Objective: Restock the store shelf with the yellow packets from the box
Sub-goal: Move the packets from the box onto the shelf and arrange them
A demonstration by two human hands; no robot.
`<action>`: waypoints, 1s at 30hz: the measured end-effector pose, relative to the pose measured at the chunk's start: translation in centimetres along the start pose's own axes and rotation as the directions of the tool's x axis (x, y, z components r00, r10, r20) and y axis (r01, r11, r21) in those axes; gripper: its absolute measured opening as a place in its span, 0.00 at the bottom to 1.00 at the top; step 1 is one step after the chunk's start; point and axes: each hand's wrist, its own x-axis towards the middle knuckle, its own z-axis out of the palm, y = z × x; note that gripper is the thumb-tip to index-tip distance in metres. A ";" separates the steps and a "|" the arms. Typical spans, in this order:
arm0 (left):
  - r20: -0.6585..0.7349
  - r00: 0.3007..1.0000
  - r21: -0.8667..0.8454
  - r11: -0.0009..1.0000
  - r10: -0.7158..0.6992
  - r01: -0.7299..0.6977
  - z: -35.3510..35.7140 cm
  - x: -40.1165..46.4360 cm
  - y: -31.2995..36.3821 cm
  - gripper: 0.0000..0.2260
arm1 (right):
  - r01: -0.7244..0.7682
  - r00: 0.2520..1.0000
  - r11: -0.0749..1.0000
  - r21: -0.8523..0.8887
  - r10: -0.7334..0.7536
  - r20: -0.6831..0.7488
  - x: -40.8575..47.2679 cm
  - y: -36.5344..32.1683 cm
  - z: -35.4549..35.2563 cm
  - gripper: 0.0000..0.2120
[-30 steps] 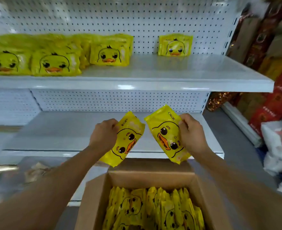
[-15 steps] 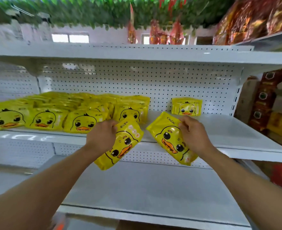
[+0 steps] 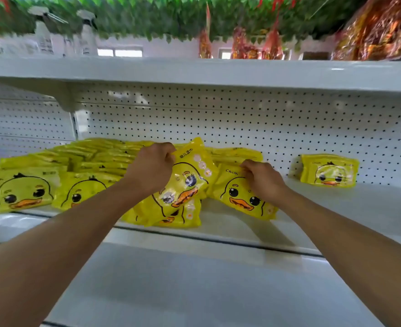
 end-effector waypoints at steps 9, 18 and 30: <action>0.033 0.998 -0.024 0.999 0.047 -0.047 0.8 3.5 -2.5 0.08 | 0.186 0.961 0.944 -0.273 -0.233 -0.151 3.2 0.6 4.3 0.13; 0.047 0.981 -0.094 0.978 0.191 -0.186 2.0 5.0 1.6 0.08 | -0.028 0.990 0.994 -0.106 0.013 -0.138 1.3 2.8 1.5 0.20; 0.415 0.844 -0.029 0.932 0.339 -0.360 11.6 6.0 7.7 0.09 | -0.326 0.945 0.942 -0.077 0.324 -0.031 -4.3 7.3 -2.4 0.18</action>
